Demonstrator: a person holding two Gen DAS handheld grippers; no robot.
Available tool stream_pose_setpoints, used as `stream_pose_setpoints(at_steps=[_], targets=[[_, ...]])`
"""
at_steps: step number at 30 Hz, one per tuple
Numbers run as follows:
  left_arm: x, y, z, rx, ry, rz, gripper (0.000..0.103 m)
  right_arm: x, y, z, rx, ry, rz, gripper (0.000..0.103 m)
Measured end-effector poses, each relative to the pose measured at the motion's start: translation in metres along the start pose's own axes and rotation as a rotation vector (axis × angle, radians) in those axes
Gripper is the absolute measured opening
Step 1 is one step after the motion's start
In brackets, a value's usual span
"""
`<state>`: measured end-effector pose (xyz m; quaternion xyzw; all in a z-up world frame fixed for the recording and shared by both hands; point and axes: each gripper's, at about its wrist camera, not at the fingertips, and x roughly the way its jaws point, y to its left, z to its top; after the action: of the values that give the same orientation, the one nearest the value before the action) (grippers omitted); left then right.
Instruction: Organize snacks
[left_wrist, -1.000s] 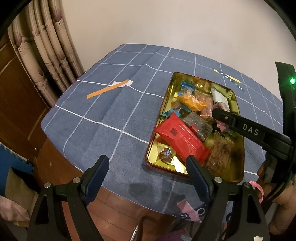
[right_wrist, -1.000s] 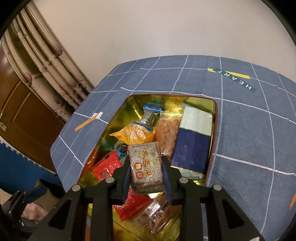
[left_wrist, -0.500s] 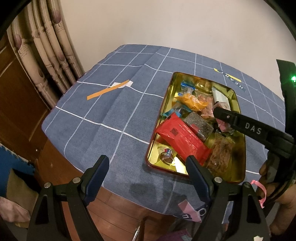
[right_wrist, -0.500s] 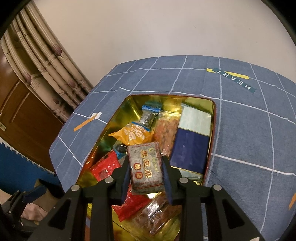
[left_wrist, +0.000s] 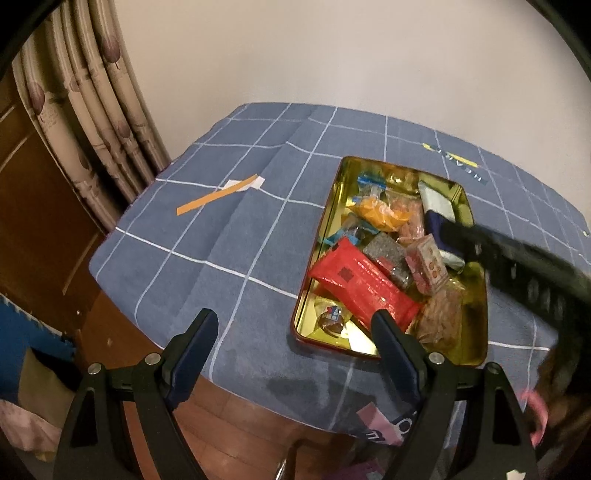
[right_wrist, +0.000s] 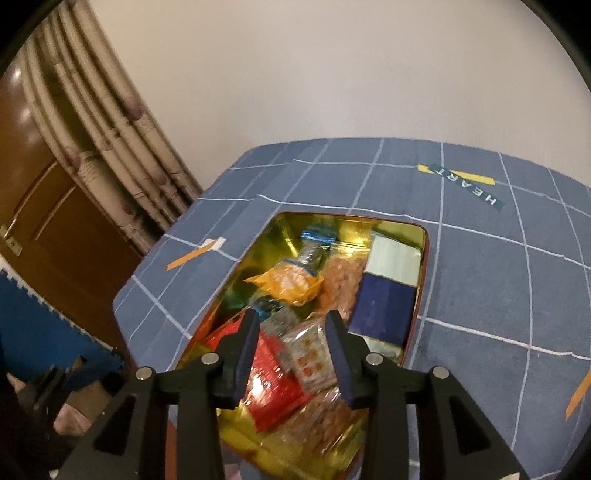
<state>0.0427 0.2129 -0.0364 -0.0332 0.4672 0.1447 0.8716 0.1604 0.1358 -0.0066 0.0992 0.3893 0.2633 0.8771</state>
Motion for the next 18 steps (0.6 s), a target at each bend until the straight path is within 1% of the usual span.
stream_pose_setpoints(at_steps=[4, 10, 12, 15, 18], targets=[[-0.008, 0.002, 0.0, -0.016, -0.039, -0.002, 0.082, -0.022, 0.014, -0.016, -0.074, -0.038, -0.025, 0.04], [-0.026, 0.003, 0.003, -0.025, -0.109, -0.023, 0.083, -0.059, 0.019, -0.029, -0.133, -0.11, -0.062, 0.042], [-0.032, 0.003, 0.003, -0.022, -0.125, -0.037, 0.087, -0.072, 0.02, -0.03, -0.147, -0.141, -0.075, 0.044], [-0.041, 0.002, 0.003, -0.022, -0.152, -0.054, 0.087, -0.088, 0.024, -0.032, -0.168, -0.181, -0.089, 0.048], [-0.05, -0.001, 0.002, -0.01, -0.18, -0.066, 0.089, -0.102, 0.031, -0.036, -0.2, -0.22, -0.106, 0.049]])
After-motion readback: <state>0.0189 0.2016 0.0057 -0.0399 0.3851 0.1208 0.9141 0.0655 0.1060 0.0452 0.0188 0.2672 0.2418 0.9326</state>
